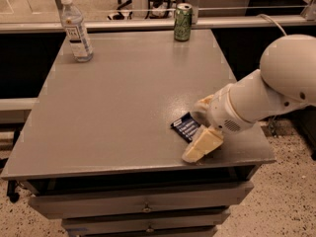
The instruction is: Move rxbar blueberry near green can
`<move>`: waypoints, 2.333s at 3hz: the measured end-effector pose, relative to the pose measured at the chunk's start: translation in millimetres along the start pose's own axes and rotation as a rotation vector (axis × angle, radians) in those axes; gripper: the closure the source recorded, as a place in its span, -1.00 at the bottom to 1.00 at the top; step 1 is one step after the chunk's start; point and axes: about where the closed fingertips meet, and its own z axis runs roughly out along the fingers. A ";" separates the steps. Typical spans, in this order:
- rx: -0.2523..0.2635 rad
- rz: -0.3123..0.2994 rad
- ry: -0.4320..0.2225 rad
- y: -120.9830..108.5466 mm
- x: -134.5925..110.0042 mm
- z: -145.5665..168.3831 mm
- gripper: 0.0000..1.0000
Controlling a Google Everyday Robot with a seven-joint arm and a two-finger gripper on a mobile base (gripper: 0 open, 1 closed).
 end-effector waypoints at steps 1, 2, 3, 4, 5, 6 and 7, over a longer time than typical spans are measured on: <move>-0.024 0.026 0.006 -0.9 4.2 8.3 -0.17; -0.024 0.026 0.006 -1.6 0.8 3.1 0.26; -0.024 0.027 0.006 -2.6 -3.6 -3.7 0.74; -0.024 0.026 0.006 -2.6 -3.7 -3.7 1.00; 0.003 -0.023 -0.018 -28.8 -35.5 -15.8 1.00; 0.032 -0.137 -0.018 -76.2 -73.3 -34.3 1.00; 0.090 -0.174 -0.065 -94.4 -105.9 -62.9 1.00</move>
Offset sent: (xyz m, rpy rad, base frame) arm 0.0212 -0.0010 0.0151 0.0255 0.0342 -0.0270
